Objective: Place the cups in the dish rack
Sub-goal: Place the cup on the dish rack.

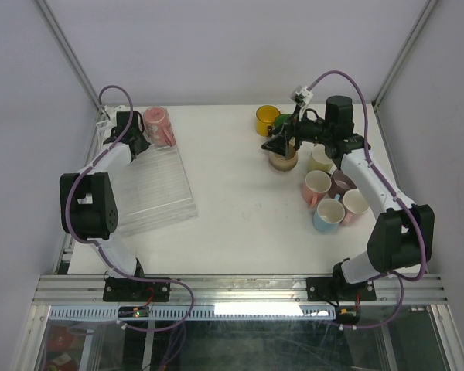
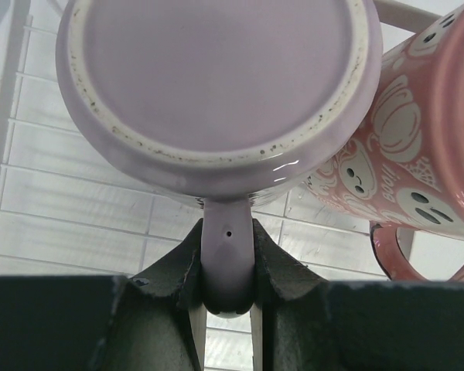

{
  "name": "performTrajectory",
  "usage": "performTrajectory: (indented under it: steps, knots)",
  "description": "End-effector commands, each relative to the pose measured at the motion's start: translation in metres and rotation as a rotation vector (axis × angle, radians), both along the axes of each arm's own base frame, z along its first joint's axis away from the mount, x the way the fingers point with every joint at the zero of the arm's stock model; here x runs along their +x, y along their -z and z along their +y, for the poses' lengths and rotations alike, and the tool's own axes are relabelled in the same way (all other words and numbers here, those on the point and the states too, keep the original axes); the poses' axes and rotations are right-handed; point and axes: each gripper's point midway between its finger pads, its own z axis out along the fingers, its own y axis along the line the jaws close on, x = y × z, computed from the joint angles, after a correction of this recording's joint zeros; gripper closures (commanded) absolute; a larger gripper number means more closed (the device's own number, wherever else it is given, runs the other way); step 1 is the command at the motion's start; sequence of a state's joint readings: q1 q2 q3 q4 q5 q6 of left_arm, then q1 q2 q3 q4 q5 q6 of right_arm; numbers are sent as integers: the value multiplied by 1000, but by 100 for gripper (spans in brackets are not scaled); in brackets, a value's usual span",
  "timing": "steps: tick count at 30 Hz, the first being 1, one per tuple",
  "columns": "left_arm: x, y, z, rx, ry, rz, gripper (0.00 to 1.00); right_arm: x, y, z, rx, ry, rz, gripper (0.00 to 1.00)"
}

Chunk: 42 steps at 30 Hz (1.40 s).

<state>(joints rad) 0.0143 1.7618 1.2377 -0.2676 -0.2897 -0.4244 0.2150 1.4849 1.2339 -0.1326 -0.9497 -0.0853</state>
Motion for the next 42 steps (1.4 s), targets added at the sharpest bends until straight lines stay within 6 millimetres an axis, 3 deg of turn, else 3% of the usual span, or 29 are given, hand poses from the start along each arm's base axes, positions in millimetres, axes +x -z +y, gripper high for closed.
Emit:
performTrajectory:
  steps: [1, 20, 42]
  knots:
    - [30, -39, 1, 71, 25, -147, 100, -4, -25, 1, 10, -6, -97, 14]
    - [27, -25, -7, 66, 57, -120, 86, -4, -25, 0, 4, -4, -97, 14]
    - [18, -24, -18, 30, 91, -123, 68, -5, -24, 0, 0, -3, -95, 14]
